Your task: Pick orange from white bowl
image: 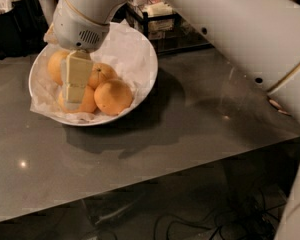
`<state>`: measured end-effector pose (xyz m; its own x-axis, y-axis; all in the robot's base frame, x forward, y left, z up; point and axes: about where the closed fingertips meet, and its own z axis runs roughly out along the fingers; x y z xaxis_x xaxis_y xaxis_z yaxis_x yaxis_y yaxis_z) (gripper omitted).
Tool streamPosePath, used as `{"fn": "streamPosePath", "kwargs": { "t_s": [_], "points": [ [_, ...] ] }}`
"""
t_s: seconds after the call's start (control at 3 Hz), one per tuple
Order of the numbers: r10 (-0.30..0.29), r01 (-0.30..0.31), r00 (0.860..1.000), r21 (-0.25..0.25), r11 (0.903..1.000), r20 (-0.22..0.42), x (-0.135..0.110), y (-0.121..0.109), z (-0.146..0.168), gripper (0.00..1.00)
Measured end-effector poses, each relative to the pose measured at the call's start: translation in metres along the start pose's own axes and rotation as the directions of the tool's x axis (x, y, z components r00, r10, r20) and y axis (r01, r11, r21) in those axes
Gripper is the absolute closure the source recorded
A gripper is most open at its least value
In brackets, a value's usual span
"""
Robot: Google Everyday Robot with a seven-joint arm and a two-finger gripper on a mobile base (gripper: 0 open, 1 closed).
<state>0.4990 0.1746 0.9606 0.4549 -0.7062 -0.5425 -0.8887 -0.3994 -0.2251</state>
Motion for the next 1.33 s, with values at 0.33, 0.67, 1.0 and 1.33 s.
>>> {"fn": "streamPosePath", "kwargs": {
  "t_s": [0.33, 0.67, 1.0, 1.33],
  "points": [
    [0.075, -0.073, 0.997, 0.061, 0.9955, -0.031, 0.007, -0.028, -0.003, 0.0],
    [0.156, -0.15, 0.987, 0.11, 0.9826, -0.046, 0.02, -0.05, -0.005, 0.0],
    [0.238, -0.231, 0.971, 0.136, 0.9634, -0.036, 0.032, -0.064, 0.002, 0.0],
    [0.243, -0.237, 0.969, 0.136, 0.962, -0.035, 0.032, -0.064, 0.003, 0.0]
  ]
}}
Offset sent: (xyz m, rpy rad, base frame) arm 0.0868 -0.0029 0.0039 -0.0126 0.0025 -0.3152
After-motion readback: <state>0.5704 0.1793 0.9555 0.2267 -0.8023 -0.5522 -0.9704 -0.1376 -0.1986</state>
